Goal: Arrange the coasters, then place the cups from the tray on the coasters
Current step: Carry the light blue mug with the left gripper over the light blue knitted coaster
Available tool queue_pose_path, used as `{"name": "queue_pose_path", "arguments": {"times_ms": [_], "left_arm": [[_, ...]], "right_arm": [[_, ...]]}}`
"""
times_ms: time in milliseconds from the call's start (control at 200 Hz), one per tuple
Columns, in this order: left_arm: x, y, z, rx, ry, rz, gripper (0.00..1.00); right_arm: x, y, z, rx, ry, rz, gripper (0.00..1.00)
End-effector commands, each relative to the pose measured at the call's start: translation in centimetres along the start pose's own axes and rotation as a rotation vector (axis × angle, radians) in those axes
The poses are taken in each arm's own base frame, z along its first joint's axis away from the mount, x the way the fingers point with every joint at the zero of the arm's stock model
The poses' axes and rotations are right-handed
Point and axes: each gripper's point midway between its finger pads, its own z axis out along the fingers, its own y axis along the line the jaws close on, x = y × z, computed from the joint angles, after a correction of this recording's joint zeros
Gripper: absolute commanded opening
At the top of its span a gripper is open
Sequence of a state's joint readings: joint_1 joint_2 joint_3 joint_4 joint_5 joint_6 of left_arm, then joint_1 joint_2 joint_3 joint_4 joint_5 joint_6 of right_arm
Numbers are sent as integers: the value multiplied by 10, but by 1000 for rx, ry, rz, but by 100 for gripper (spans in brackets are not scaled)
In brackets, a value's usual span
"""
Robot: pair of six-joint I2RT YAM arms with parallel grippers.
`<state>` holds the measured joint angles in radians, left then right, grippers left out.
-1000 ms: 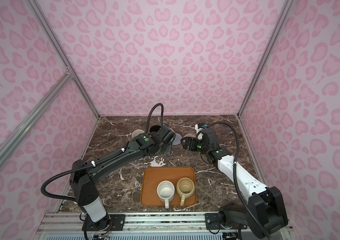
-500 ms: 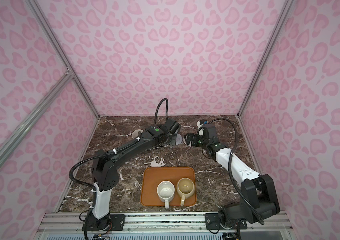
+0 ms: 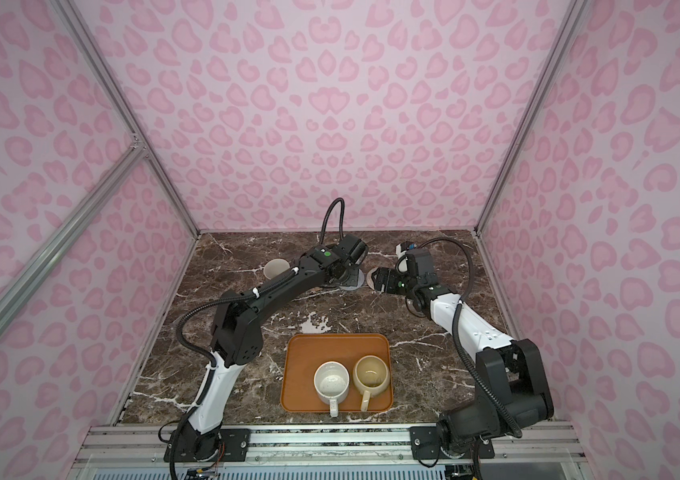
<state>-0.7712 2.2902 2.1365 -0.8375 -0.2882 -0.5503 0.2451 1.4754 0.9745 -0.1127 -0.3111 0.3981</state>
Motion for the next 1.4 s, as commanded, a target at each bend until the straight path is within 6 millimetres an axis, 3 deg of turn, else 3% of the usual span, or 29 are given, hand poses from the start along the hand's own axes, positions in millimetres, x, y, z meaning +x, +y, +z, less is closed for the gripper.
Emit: {"name": "queue_pose_path", "arguments": {"times_ms": [0, 265, 840, 1395], "left_arm": [[-10, -7, 6, 23, -22, -18, 3], [-8, -9, 22, 7, -7, -19, 3], [-12, 2, 38, -35, -7, -34, 3], [-3, -4, 47, -6, 37, -43, 6]], "right_arm": [[0, -3, 1, -1, 7, 4, 95], [1, -6, 2, -8, 8, 21, 95], [1, -9, 3, -14, 10, 37, 94], [2, -8, 7, -27, 20, 45, 94]]}}
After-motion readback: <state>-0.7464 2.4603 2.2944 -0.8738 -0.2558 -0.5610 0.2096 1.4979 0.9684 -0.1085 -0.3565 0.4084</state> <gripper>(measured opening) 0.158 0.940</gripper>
